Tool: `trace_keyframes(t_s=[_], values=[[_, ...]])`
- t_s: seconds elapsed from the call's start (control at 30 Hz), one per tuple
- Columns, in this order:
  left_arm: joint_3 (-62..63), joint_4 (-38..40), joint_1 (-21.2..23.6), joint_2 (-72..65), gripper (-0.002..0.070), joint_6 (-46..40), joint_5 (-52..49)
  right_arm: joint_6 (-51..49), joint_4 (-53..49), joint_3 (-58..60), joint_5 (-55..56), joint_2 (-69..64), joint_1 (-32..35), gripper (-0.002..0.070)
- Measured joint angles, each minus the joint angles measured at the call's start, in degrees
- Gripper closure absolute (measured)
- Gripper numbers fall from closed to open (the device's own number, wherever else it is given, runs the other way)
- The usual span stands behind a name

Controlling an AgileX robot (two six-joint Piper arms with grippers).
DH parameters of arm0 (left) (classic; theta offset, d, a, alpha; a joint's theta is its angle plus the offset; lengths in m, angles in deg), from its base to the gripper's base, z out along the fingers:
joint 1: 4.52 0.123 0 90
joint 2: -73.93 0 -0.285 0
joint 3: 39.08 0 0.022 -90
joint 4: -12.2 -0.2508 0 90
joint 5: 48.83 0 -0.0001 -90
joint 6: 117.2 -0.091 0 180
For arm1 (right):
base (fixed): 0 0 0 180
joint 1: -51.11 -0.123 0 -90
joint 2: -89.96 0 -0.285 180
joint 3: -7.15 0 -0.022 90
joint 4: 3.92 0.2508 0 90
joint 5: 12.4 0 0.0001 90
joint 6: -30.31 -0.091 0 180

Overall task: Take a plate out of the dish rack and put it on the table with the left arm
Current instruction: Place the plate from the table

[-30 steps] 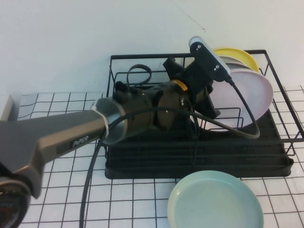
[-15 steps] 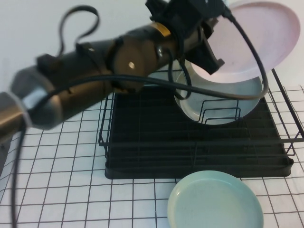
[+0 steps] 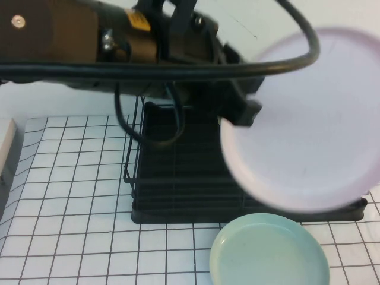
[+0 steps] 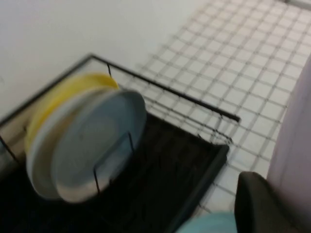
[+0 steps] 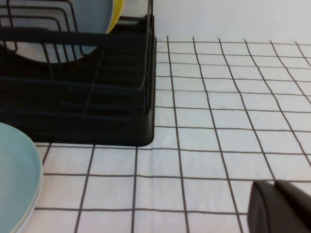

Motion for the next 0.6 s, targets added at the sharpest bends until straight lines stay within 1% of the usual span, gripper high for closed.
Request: trace_keyframes(t_s=[0.07,0.13,0.3,0.4,0.5,0.6], values=[[0.0,-1.22,0.14,0.23,0.0628,3.08,-5.91,0.0,0.0,0.0,0.0,0.0,0.0,0.0679],[-0.53,-1.94,0.14,0.23,0.0628,5.28,-9.62,0.0,0.0,0.0,0.0,0.0,0.0,0.0679],[-7.84,-2.06,0.14,0.36,0.0628,8.31,-11.41,0.0,0.0,0.0,0.0,0.0,0.0,0.0679],[-15.03,-1.2,0.14,0.36,0.0628,10.85,-8.13,0.0,0.0,0.0,0.0,0.0,0.0,0.0679],[-22.19,1.31,0.14,-0.09,0.0628,12.45,-1.56,0.0,0.0,0.0,0.0,0.0,0.0,0.0679],[-26.33,2.46,0.14,-1.04,0.0628,14.6,4.37,0.0,0.0,0.0,0.0,0.0,0.0,0.0679]])
